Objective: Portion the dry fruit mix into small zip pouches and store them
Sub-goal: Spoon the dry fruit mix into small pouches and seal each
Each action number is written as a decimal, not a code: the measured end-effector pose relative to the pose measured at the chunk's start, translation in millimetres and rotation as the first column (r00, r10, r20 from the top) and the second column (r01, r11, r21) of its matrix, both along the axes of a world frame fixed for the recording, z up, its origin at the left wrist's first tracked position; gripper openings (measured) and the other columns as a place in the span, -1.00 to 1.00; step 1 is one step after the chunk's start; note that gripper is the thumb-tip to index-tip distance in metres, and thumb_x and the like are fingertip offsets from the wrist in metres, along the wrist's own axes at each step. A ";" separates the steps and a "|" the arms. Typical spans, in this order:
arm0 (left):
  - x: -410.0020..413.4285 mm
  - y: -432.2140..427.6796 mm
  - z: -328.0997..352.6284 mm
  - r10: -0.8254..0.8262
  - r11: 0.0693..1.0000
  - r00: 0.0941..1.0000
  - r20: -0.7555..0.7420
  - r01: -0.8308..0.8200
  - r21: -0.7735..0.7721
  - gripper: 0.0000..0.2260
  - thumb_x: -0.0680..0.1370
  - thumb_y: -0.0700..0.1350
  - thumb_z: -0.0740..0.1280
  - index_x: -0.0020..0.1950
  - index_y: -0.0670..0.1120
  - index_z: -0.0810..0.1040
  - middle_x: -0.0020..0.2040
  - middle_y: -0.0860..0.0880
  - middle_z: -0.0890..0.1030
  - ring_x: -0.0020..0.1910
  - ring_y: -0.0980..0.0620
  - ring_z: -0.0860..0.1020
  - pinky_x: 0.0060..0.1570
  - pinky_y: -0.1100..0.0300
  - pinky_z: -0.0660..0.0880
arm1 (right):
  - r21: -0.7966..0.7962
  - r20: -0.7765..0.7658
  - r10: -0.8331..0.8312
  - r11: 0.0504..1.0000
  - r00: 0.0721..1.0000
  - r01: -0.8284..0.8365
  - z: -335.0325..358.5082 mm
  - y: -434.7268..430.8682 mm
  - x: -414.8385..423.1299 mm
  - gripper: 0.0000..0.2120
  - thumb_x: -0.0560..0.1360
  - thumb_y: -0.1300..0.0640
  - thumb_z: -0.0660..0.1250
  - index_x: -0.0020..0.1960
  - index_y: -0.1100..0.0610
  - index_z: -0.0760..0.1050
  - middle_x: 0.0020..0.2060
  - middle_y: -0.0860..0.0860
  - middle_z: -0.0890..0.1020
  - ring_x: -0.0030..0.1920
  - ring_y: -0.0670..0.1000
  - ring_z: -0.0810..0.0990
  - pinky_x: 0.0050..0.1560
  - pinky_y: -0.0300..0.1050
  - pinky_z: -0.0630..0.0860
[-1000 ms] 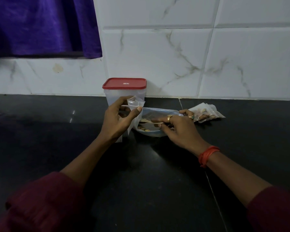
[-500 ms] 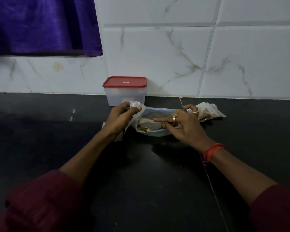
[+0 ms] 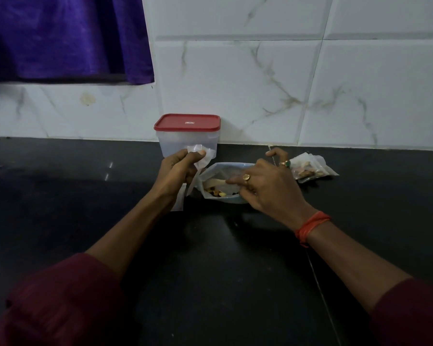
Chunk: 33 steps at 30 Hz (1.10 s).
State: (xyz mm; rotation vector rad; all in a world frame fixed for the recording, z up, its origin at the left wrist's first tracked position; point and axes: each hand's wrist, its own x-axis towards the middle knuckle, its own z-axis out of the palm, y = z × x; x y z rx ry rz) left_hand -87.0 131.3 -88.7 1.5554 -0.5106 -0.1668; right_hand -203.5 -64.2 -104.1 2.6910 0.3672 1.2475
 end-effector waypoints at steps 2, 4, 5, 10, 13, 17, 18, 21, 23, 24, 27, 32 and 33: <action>0.0 0.4 -1.3 -0.008 1.000 1.000 0.007 0.008 0.003 -0.92 0.61 -0.05 0.33 -0.02 0.02 0.60 -0.05 -0.09 0.62 -0.06 -0.02 0.58 -0.04 0.15 0.55 | 0.078 0.065 -0.001 0.997 0.998 -0.004 1.3 -3.7 -1.7 -0.84 0.46 0.05 0.41 0.01 -0.09 0.70 -0.22 -0.11 0.69 -0.20 -0.01 0.60 0.26 0.12 0.24; -0.8 0.7 -3.0 -0.019 1.000 1.000 0.021 0.019 0.006 -0.88 0.61 -0.05 0.33 0.06 -0.04 0.63 0.05 -0.17 0.65 0.04 -0.09 0.61 0.03 0.05 0.58 | 0.174 0.089 -0.013 0.985 0.996 -0.003 1.4 -6.2 -3.9 -0.86 0.46 0.07 0.45 0.00 -0.08 0.71 -0.24 -0.11 0.68 -0.21 -0.04 0.60 0.25 0.13 0.24; -1.9 1.1 -3.2 -0.025 1.000 0.999 0.033 0.025 0.008 -0.86 0.61 -0.06 0.33 0.10 -0.05 0.63 0.07 -0.14 0.66 0.07 -0.08 0.63 0.04 0.05 0.58 | 0.209 0.084 -0.019 0.978 0.996 0.002 1.3 -6.0 -4.2 -0.84 0.46 0.07 0.44 0.02 -0.08 0.70 -0.24 -0.11 0.69 -0.21 -0.05 0.60 0.24 0.12 0.24; -2.8 1.1 -4.1 -0.046 0.996 0.991 0.123 0.036 0.087 -0.70 0.58 -0.05 0.37 0.26 -0.15 0.61 0.16 -0.10 0.66 0.16 -0.07 0.61 0.21 -0.01 0.53 | 0.283 -0.101 0.010 0.959 0.995 0.019 -2.6 -1.3 -2.7 -0.71 0.53 0.03 0.26 0.16 -0.19 0.65 -0.18 -0.15 0.70 -0.12 -0.04 0.61 0.20 0.05 0.18; -5.5 1.3 -2.5 -0.064 0.992 0.983 0.170 0.044 0.122 -0.73 0.55 -0.07 0.40 0.23 -0.12 0.62 0.10 -0.01 0.67 0.10 0.08 0.62 0.13 0.17 0.53 | 0.287 -0.129 0.025 0.958 0.991 0.014 -3.0 -2.8 -2.4 -0.71 0.52 0.00 0.24 0.13 -0.20 0.66 -0.21 -0.16 0.68 -0.09 -0.04 0.61 0.21 0.05 0.18; -4.8 4.4 -2.9 -0.083 0.985 0.953 0.292 0.033 0.170 -0.73 0.52 -0.03 0.44 0.20 -0.07 0.63 0.05 0.04 0.69 0.03 0.13 0.65 0.03 0.26 0.58 | 0.416 -0.036 0.001 0.909 0.999 0.014 1.8 -8.1 -3.9 -0.74 0.50 -0.06 0.24 0.01 -0.10 0.69 -0.28 -0.18 0.64 -0.20 -0.09 0.59 0.19 0.05 0.22; -3.8 5.6 -3.7 -0.086 0.981 0.941 0.326 0.024 0.190 -0.71 0.51 0.01 0.45 0.20 -0.04 0.63 0.04 0.05 0.69 0.03 0.12 0.65 0.03 0.24 0.58 | 0.442 -0.013 -0.007 0.897 1.000 0.012 1.7 -9.2 -4.2 -0.76 0.50 -0.04 0.26 0.01 -0.07 0.69 -0.30 -0.20 0.62 -0.21 -0.10 0.58 0.17 0.03 0.23; -3.2 7.1 -7.0 -0.111 0.968 0.909 0.402 0.007 0.252 -0.56 0.43 0.15 0.45 0.23 -0.03 0.62 0.05 0.08 0.68 0.04 0.15 0.63 0.03 0.29 0.57 | 0.478 -0.011 -0.015 0.878 1.000 0.019 -0.2 -10.4 -2.7 -0.78 0.51 0.02 0.32 0.07 -0.04 0.69 -0.29 -0.15 0.64 -0.20 -0.08 0.59 0.13 0.01 0.23; -2.8 6.7 -9.1 -0.115 0.965 0.902 0.415 0.003 0.261 -0.51 0.41 0.16 0.46 0.26 -0.05 0.61 0.07 0.08 0.68 0.05 0.17 0.62 0.05 0.30 0.55 | 0.451 -0.056 -0.018 0.892 0.998 0.041 -2.7 -12.0 -1.1 -0.77 0.53 0.01 0.32 0.13 -0.06 0.67 -0.22 -0.11 0.68 -0.14 -0.04 0.61 0.13 -0.03 0.20; -1.3 6.5 -10.5 -0.113 0.966 0.904 0.413 0.003 0.258 -0.51 0.41 0.16 0.46 0.26 -0.05 0.61 0.08 0.07 0.68 0.06 0.16 0.62 0.06 0.28 0.55 | 0.424 -0.077 -0.017 0.905 0.997 0.048 -4.3 -13.4 -0.3 -0.78 0.54 0.01 0.32 0.14 -0.08 0.66 -0.19 -0.10 0.69 -0.11 -0.04 0.62 0.14 -0.04 0.18; 3.3 6.9 -13.3 -0.101 0.969 0.914 0.394 0.001 0.247 -0.52 0.44 0.17 0.48 0.26 -0.06 0.61 0.10 0.05 0.68 0.08 0.14 0.62 0.09 0.24 0.55 | 0.398 -0.117 0.014 0.917 0.993 0.034 -5.7 -17.6 0.1 -0.79 0.54 0.02 0.32 0.13 -0.12 0.66 -0.18 -0.11 0.66 -0.10 -0.04 0.61 0.16 -0.01 0.19; 3.9 8.9 -12.4 -0.116 0.967 0.898 0.425 0.003 0.256 -0.54 0.44 0.13 0.48 0.28 -0.03 0.60 0.10 0.09 0.67 0.07 0.19 0.62 0.07 0.29 0.56 | 0.461 -0.057 0.015 0.887 0.998 0.014 -0.1 -20.0 -3.4 -0.78 0.53 -0.01 0.28 0.05 -0.06 0.69 -0.25 -0.11 0.63 -0.18 -0.07 0.57 0.11 0.08 0.25; 4.1 10.0 -12.6 -0.126 0.963 0.885 0.448 0.001 0.268 -0.54 0.45 0.10 0.50 0.30 -0.02 0.59 0.11 0.09 0.66 0.08 0.20 0.61 0.07 0.31 0.56 | 0.474 -0.034 -0.007 0.880 0.999 0.022 -0.2 -20.5 -4.5 -0.78 0.53 0.00 0.29 0.05 -0.05 0.70 -0.25 -0.10 0.62 -0.20 -0.06 0.57 0.11 0.09 0.26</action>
